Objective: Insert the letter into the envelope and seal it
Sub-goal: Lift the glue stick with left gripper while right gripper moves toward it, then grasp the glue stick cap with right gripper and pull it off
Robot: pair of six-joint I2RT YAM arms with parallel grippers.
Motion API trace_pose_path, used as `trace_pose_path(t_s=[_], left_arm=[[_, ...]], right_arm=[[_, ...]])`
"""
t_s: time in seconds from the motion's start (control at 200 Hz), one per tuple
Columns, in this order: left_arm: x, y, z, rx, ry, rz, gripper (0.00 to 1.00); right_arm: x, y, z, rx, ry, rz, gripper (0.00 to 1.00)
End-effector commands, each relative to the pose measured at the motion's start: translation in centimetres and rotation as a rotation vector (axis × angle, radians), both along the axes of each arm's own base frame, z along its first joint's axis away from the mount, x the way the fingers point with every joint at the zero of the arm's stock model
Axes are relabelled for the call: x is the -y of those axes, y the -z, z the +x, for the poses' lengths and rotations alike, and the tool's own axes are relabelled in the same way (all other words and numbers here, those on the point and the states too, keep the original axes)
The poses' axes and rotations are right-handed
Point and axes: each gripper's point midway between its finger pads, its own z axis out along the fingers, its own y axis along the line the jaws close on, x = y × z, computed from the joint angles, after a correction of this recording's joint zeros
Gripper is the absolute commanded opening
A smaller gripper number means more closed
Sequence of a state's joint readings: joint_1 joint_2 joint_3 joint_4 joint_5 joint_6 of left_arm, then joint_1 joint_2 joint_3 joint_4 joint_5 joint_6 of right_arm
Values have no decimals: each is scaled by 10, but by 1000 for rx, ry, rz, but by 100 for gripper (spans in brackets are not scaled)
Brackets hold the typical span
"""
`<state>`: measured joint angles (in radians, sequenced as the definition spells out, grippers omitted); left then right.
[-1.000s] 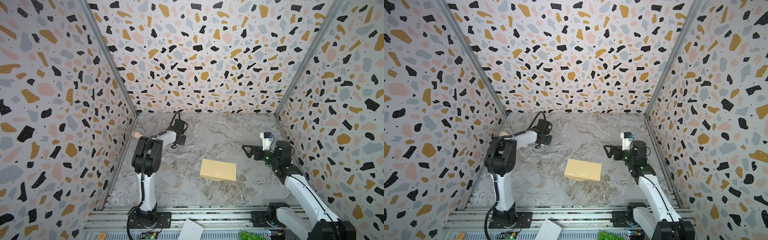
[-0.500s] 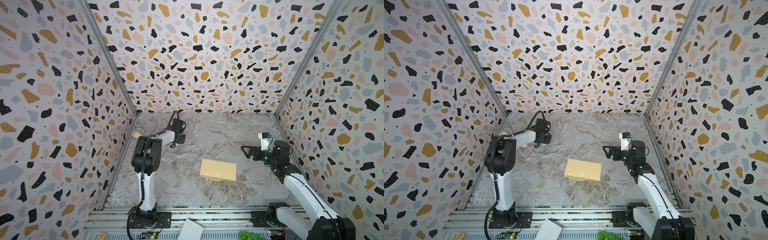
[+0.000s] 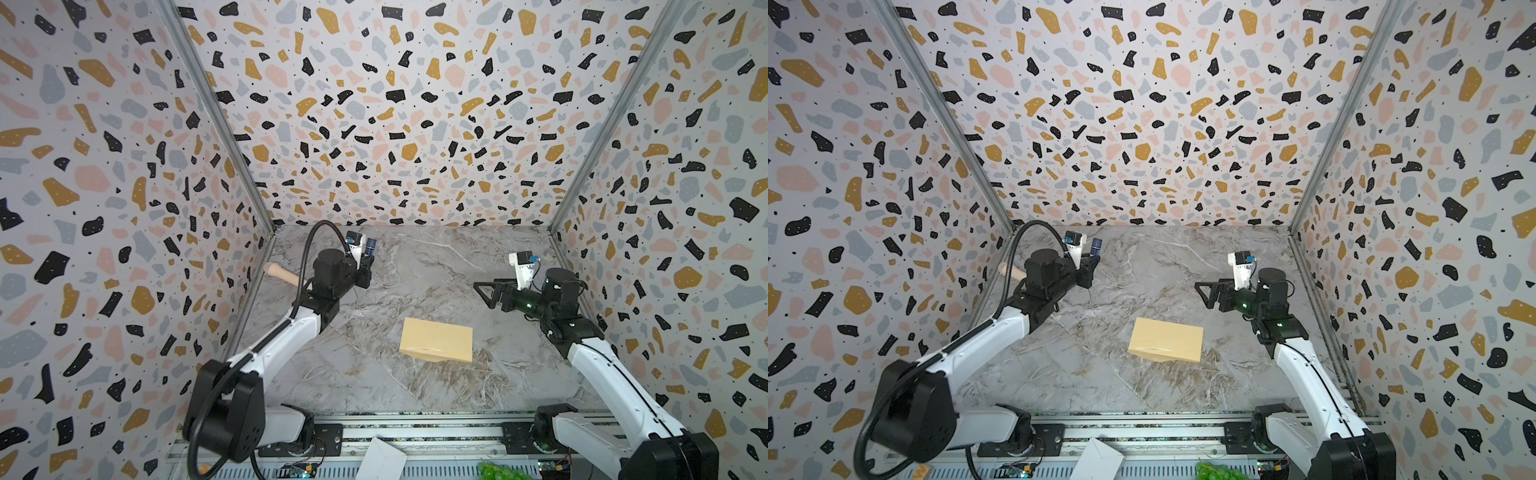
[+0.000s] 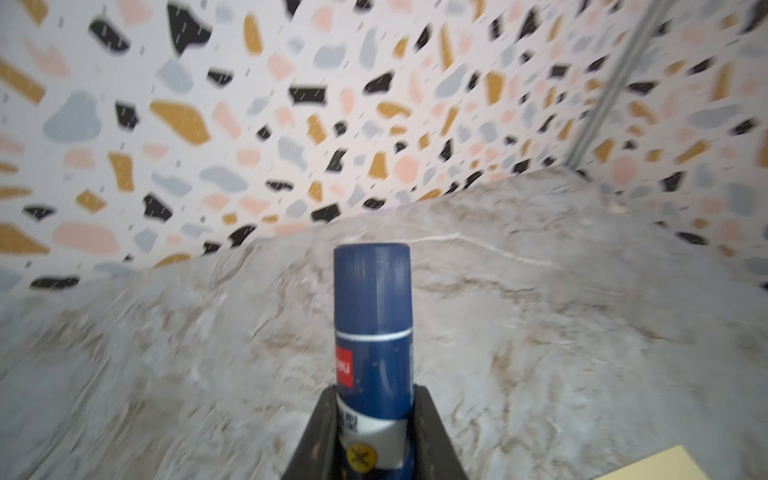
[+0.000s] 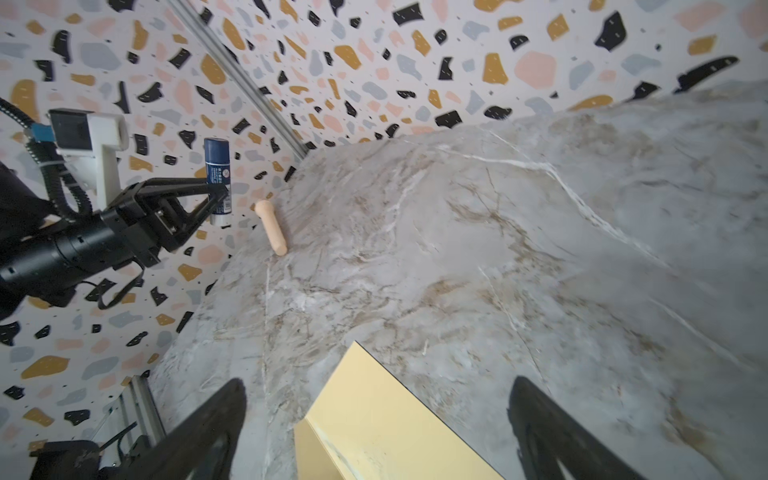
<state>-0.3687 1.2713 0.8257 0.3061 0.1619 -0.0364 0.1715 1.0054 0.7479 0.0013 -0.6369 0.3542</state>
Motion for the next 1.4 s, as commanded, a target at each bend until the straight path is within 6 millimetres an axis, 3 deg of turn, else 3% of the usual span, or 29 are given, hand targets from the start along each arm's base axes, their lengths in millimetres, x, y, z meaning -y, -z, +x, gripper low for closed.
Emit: trace_pose_path(t_s=[0.0,0.11,0.21,0.37,0.686,0.821,1.041,1.262,1.397], left_arm=[[39,-46,-44,235,173,-38,0],[63,-53,-83,332,276,-14,0],[83,-47,-114,415,357,53,0],[101,-24,-139,504,427,183,0],[105,-13,-149,576,433,271,0],[105,-11,-149,576,435,291,0],[109,-8,-152,576,462,306,0],[111,-5,-154,573,474,320,0],[113,-3,-155,569,483,321,0]], right_arm=[[-25,-40,-15,70,-131,16,99],[-46,-58,-28,87,-222,-11,99],[-65,-72,-42,103,-307,-38,97],[-87,-78,-56,87,-384,-100,95],[-128,-46,-68,-47,-516,-204,81],[-139,-41,-71,-55,-550,-211,73],[-147,-40,-70,-56,-554,-198,54],[-147,-42,-72,-49,-550,-202,43],[-146,-41,-75,-49,-556,-205,22]])
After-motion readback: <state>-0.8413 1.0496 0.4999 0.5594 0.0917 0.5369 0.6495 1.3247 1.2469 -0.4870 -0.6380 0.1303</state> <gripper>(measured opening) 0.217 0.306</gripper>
